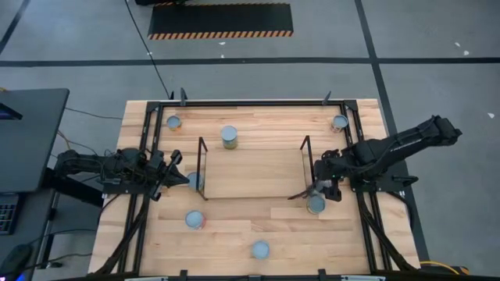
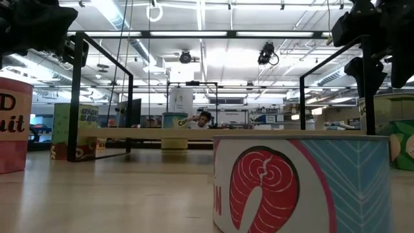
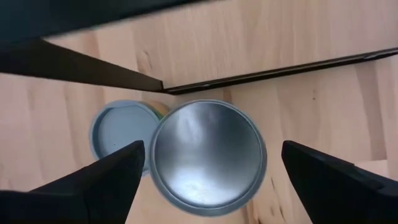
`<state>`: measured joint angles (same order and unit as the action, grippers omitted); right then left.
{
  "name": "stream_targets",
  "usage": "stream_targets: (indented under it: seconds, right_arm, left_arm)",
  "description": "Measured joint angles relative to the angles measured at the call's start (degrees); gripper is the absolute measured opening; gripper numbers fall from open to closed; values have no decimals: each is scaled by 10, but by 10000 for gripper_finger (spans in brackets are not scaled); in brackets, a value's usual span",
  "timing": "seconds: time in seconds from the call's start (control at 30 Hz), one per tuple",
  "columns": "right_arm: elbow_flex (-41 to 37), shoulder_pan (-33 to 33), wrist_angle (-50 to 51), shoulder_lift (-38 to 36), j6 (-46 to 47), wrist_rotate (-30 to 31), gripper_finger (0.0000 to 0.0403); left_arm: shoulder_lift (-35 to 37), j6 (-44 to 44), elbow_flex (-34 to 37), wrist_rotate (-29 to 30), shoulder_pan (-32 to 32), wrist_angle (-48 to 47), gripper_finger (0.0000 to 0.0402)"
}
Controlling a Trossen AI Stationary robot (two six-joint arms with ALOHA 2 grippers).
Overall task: Pick and place cans onto a shelf
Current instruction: Put the canned peas on the shelf
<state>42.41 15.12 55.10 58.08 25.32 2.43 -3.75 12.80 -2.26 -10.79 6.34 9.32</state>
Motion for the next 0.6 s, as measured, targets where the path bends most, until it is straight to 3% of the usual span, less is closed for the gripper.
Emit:
stream_targets:
  seconds: [0.6]
  right_arm:
    - [-30, 42, -27, 13, 42, 29, 391]
  left_arm:
    - [0, 0, 0, 0, 0, -2, 11]
